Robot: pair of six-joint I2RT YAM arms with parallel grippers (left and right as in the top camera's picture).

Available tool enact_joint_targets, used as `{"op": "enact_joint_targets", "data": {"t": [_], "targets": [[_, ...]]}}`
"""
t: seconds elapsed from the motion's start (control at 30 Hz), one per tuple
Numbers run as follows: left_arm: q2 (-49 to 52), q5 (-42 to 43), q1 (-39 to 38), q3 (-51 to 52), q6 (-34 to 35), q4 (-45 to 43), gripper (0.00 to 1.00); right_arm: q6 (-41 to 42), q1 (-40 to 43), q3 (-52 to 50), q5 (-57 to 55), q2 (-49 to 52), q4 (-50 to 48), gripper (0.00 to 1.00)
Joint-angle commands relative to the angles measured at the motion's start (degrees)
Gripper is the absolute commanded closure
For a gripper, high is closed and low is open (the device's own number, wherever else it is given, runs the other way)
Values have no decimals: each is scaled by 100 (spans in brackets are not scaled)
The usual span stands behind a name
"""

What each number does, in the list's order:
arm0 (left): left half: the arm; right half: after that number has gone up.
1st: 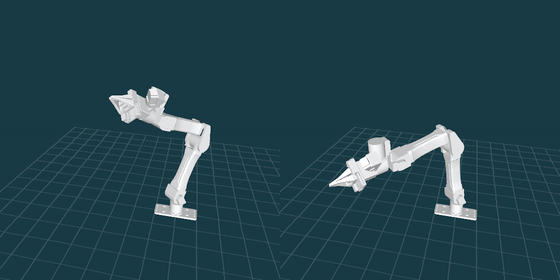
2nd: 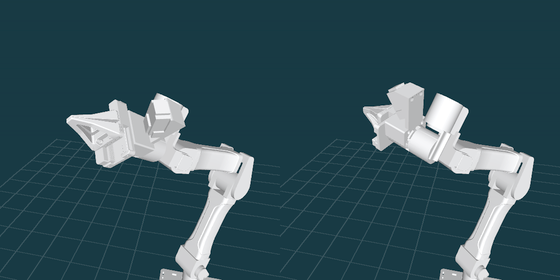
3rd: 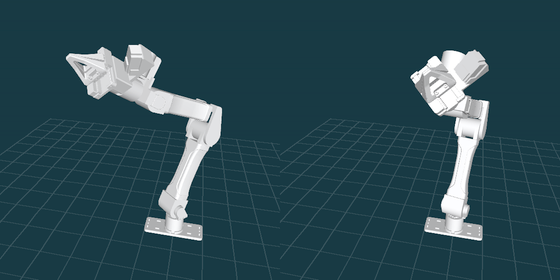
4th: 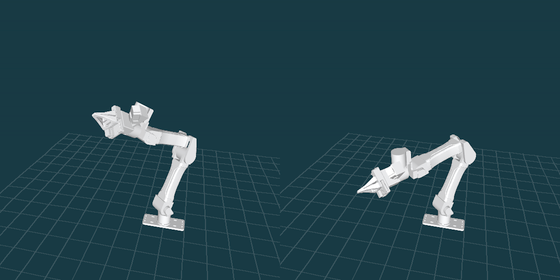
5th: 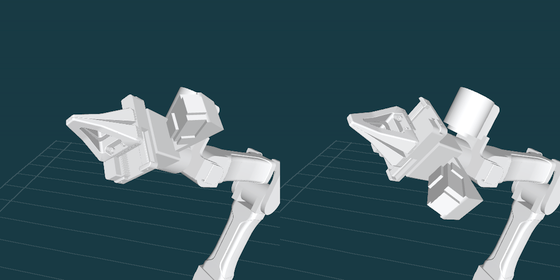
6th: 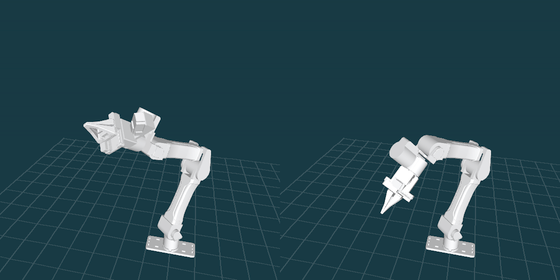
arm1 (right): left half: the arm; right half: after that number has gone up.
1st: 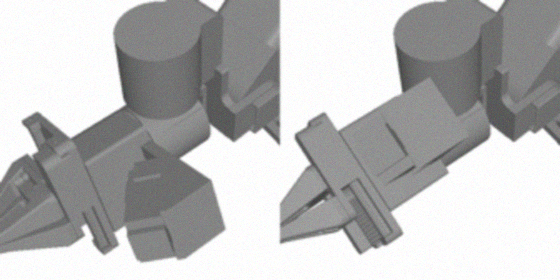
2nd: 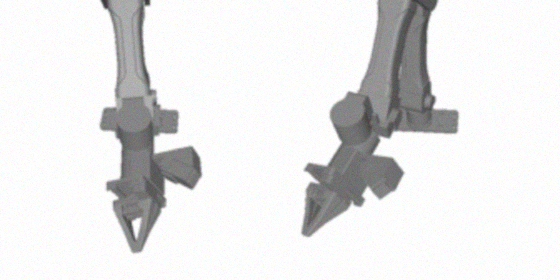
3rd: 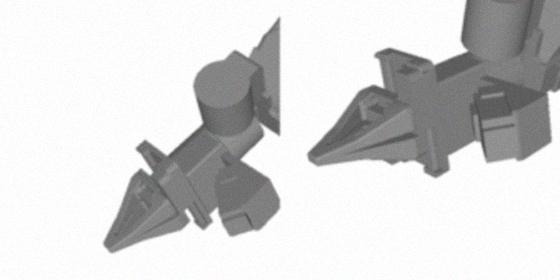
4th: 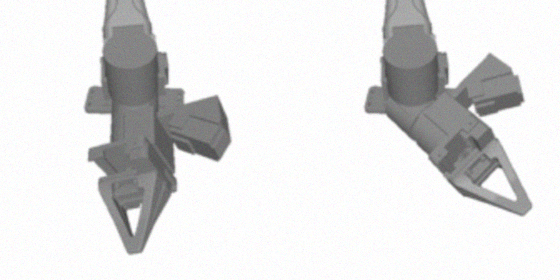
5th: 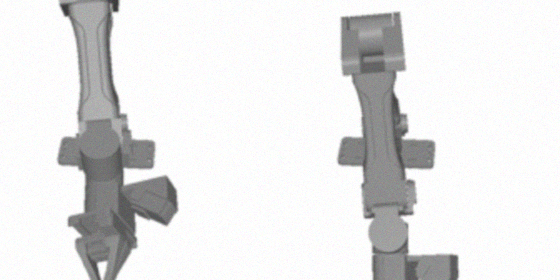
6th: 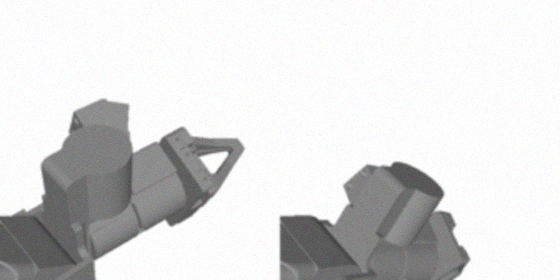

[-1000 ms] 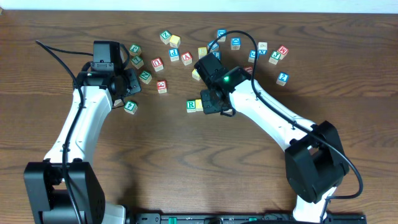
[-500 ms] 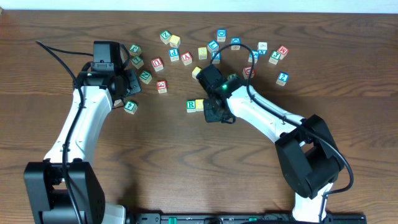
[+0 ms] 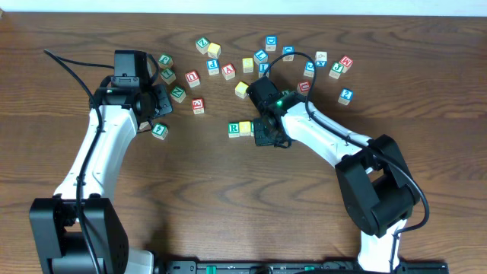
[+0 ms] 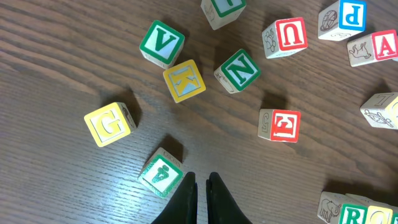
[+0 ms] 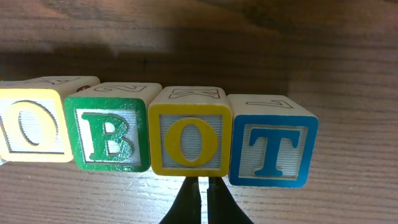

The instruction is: Spell out ROBOT

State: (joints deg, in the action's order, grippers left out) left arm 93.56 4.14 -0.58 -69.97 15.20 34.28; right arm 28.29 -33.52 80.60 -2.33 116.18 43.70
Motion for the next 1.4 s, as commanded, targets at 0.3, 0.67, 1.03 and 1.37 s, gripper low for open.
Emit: {"op": "enact_joint_targets", "data": {"t": [0.3, 0.67, 1.03, 1.37], "targets": [[66, -31, 24, 55, 33, 7, 92, 37, 59, 2, -35, -48, 470, 99], [66, -31, 24, 55, 33, 26, 92, 68, 103, -11, -525, -42, 461, 98], [66, -31, 24, 55, 33, 26, 92, 61, 103, -15, -595, -4, 225, 98], [57, -31, 26, 52, -11, 22, 92, 33, 105, -7, -444, -52, 260, 99]]}}
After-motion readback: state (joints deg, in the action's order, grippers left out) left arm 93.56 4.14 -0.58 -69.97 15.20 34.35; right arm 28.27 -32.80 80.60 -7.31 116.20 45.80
